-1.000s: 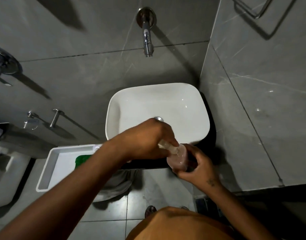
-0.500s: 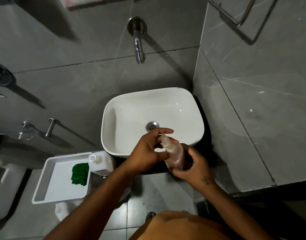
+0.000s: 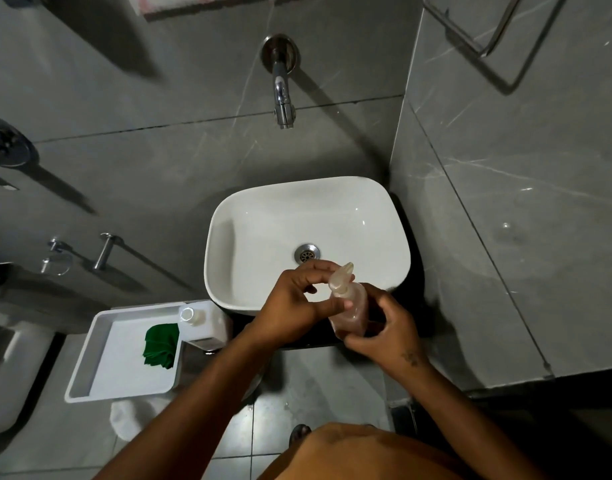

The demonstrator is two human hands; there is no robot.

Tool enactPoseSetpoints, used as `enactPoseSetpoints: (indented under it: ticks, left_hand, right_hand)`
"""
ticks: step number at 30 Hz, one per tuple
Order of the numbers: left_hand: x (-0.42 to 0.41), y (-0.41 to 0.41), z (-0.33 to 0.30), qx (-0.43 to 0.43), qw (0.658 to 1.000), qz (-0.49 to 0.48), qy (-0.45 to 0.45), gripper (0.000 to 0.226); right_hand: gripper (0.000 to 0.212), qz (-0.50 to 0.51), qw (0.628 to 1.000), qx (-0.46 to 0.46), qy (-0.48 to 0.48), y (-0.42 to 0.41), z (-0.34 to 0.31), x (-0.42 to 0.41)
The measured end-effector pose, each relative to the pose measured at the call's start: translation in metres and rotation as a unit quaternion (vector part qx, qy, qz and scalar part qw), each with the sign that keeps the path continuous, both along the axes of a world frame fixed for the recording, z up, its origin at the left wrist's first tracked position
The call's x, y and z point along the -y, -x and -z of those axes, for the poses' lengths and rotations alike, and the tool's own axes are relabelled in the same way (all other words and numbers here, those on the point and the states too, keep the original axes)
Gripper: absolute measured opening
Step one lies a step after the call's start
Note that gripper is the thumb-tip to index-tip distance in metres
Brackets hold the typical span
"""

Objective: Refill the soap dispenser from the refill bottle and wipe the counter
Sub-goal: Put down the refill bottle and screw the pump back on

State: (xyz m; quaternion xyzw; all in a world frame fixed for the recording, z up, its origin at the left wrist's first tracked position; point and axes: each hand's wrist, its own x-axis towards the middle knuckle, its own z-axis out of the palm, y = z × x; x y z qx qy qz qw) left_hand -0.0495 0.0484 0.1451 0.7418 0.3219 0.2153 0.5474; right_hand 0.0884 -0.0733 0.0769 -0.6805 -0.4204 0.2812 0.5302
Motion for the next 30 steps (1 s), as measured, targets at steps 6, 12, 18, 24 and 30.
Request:
enactPoseSetpoints:
  ticks: [6, 12, 18, 24, 30]
  left_hand:
    - [0.007, -0.001, -0.005, -0.005, 0.987, -0.068, -0.144, 0.028]
    - [0.015, -0.006, -0.014, -0.020, 0.951, -0.150, -0.271, 0.031]
    - [0.010, -0.003, -0.009, -0.011, 0.990, -0.080, -0.119, 0.023]
    - [0.009, 0.004, -0.008, 0.036, 0.994, -0.037, -0.097, 0.046]
    - [0.009, 0.004, -0.008, 0.059, 0.995, -0.068, -0.034, 0.030]
  right_hand:
    - [0.072, 0.001, 1.000, -0.012, 0.014, -0.003, 0.002, 0.000]
    - [0.076, -0.016, 0.999, -0.029, 0.016, -0.002, -0.005, -0.002]
    - [0.066, -0.005, 0.999, -0.047, 0.012, -0.001, -0.010, -0.002]
    - [0.067, -0.003, 0.999, -0.037, 0.002, 0.001, -0.010, -0.002]
    - [0.068, -0.007, 1.000, -0.029, -0.003, 0.005, -0.009, -0.002]
